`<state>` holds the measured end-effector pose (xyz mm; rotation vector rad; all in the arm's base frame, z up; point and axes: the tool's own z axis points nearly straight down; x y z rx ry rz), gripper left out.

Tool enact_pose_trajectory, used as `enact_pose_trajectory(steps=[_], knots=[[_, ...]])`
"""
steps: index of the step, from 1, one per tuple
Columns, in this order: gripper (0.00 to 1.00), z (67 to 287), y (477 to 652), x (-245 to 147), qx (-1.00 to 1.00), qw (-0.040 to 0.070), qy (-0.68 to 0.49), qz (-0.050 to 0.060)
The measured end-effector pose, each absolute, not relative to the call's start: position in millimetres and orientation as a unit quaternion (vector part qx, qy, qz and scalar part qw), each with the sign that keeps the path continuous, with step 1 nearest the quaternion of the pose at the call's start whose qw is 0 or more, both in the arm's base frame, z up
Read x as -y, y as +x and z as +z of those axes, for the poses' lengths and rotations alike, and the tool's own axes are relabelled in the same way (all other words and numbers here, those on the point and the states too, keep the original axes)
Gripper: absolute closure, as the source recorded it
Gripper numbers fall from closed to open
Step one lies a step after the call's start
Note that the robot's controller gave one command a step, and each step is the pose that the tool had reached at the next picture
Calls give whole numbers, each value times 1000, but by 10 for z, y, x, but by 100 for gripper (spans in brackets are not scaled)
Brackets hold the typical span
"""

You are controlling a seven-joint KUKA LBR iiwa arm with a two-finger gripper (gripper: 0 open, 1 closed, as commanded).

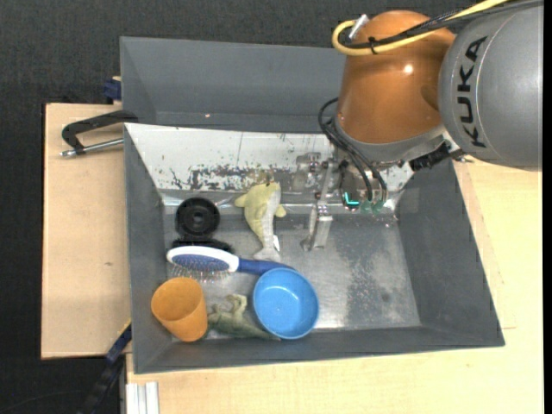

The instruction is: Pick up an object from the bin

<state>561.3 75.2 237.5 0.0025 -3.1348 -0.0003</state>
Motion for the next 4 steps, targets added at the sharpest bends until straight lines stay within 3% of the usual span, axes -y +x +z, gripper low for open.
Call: enact_pose_trajectory(steps=[1, 2, 3, 4], knots=[[0, 1398, 5192, -1538, 969, 3, 245, -1], [0, 732, 5753, -1722, 967, -3, 255, -1], [100, 808, 5787, -1741, 967, -9, 255, -2], [100, 2935, 5598, -1508, 835, -6, 550, 1]])
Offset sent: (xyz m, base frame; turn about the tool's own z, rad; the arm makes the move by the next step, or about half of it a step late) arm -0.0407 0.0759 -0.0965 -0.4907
